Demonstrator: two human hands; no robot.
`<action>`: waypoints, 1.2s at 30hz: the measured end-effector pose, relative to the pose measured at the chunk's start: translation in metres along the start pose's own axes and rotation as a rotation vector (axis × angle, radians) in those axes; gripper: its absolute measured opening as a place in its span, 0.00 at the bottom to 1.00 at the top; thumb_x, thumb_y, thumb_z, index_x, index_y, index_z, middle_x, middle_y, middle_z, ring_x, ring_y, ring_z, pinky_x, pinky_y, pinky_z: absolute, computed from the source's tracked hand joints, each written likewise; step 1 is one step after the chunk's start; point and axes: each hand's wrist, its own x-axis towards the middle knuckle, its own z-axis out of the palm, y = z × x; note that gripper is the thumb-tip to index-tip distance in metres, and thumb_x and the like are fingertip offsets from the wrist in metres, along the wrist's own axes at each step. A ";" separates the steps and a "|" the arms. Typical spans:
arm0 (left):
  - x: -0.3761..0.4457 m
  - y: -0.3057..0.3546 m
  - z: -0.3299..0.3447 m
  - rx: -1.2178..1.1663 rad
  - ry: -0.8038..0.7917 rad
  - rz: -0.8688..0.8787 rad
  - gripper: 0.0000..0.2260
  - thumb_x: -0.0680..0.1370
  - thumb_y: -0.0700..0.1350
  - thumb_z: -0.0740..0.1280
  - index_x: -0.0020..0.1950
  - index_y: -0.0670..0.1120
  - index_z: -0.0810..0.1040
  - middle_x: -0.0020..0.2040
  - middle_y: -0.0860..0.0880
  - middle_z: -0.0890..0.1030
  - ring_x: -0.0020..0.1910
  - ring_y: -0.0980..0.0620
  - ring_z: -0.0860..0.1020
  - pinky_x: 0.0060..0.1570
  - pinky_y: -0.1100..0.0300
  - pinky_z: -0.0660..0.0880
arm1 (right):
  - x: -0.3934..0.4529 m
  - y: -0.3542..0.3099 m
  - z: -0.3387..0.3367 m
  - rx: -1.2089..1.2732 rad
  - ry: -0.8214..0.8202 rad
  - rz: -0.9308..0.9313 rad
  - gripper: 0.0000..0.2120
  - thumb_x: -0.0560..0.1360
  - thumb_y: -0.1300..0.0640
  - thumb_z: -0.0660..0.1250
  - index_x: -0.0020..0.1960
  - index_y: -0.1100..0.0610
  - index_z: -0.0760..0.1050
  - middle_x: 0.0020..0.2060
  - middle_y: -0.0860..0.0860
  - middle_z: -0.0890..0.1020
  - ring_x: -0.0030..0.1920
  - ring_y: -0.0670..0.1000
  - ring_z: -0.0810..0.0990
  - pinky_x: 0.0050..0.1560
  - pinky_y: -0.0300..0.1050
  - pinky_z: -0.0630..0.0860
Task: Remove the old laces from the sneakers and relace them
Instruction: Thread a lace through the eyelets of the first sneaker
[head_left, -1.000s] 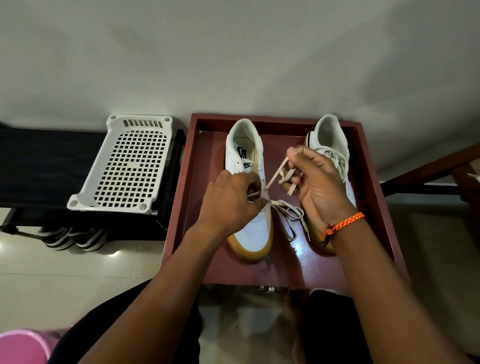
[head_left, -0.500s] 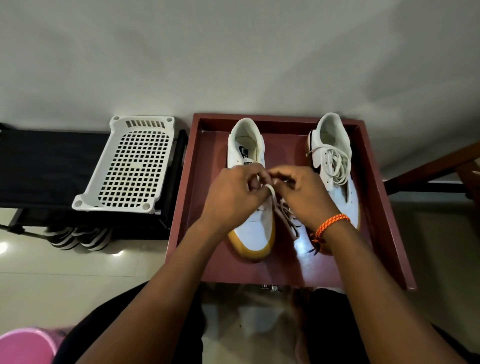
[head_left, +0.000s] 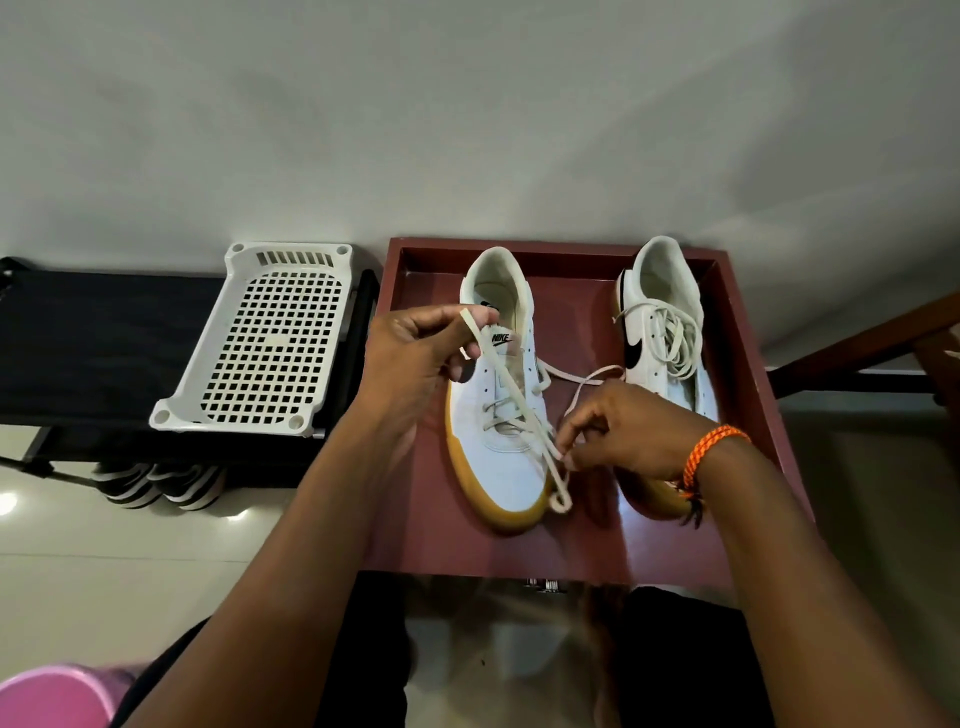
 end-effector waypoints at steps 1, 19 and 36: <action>0.000 0.001 -0.001 -0.004 -0.006 -0.008 0.08 0.80 0.42 0.74 0.54 0.38 0.88 0.33 0.46 0.78 0.28 0.53 0.70 0.30 0.68 0.69 | 0.000 0.002 -0.002 0.005 0.045 0.000 0.07 0.74 0.62 0.76 0.44 0.51 0.88 0.24 0.45 0.79 0.27 0.41 0.74 0.37 0.40 0.71; -0.002 0.002 -0.003 0.053 -0.181 -0.079 0.08 0.80 0.44 0.74 0.55 0.41 0.89 0.38 0.46 0.84 0.31 0.54 0.72 0.33 0.66 0.66 | 0.014 -0.039 0.030 0.553 0.331 -0.281 0.06 0.83 0.62 0.69 0.54 0.60 0.85 0.27 0.58 0.75 0.24 0.48 0.66 0.27 0.38 0.65; 0.003 -0.002 -0.012 -0.013 -0.139 -0.068 0.08 0.82 0.47 0.73 0.53 0.44 0.89 0.39 0.49 0.81 0.32 0.53 0.71 0.34 0.60 0.61 | 0.009 -0.012 0.011 0.169 0.322 -0.025 0.10 0.80 0.62 0.69 0.46 0.54 0.88 0.28 0.48 0.83 0.27 0.50 0.78 0.32 0.44 0.76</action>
